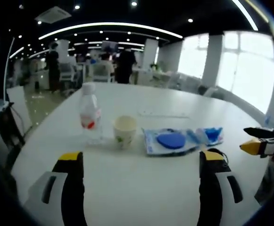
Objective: Arrange the tabletop items into an orderly group along one side of the table until the central work area is clear of visible clutter.
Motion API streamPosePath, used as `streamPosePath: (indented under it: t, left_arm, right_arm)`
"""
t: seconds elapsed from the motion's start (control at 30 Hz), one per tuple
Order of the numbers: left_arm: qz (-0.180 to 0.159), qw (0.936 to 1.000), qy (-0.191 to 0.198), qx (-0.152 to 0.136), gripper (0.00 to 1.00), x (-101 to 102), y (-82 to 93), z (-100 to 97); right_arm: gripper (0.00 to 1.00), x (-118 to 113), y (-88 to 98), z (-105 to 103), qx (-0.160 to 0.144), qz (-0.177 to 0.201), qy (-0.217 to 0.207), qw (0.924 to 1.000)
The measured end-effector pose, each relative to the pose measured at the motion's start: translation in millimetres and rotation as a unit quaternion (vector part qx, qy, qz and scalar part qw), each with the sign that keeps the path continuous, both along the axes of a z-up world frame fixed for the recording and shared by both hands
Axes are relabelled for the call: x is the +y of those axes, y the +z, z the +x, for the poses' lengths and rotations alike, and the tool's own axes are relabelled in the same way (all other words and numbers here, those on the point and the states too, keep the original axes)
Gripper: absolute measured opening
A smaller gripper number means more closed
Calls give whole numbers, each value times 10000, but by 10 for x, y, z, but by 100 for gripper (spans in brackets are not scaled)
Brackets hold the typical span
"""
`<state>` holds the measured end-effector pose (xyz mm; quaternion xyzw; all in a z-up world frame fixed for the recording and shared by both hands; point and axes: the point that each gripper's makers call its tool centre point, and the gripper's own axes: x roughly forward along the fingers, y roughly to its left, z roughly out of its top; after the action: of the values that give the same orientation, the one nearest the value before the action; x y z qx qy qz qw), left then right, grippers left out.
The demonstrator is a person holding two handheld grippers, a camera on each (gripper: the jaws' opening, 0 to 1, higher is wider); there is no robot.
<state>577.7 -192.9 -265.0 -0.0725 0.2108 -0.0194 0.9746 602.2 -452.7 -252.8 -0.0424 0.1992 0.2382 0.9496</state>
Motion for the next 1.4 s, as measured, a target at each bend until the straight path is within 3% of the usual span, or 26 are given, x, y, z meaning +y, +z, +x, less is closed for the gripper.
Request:
streamPosePath:
  t: [0.57, 0.67, 0.8, 1.13, 1.3, 1.4]
  left_arm:
    - [54, 9999, -71, -75, 99, -35, 196, -475]
    - [299, 9994, -85, -118, 99, -6, 240, -570]
    - [67, 9999, -57, -139, 99, -8, 278, -681]
    - [124, 9995, -84, -286, 99, -49, 415, -952]
    - [147, 9996, -134, -205, 99, -56, 359, -1086]
    - [354, 9986, -361, -171, 99, -108, 327, -1175]
  right_arm:
    - [99, -25, 322, -481, -212, 214, 175, 9994]
    - [99, -19, 358, -589, -249, 222, 211, 9992]
    - [99, 4, 404, -715, -288, 279, 278, 9988]
    - [99, 57, 410, -993, -289, 369, 434, 9980]
    - [99, 41, 353, -1112, -206, 391, 424, 9981]
    - [99, 17, 316, -1161, -195, 336, 426, 9983]
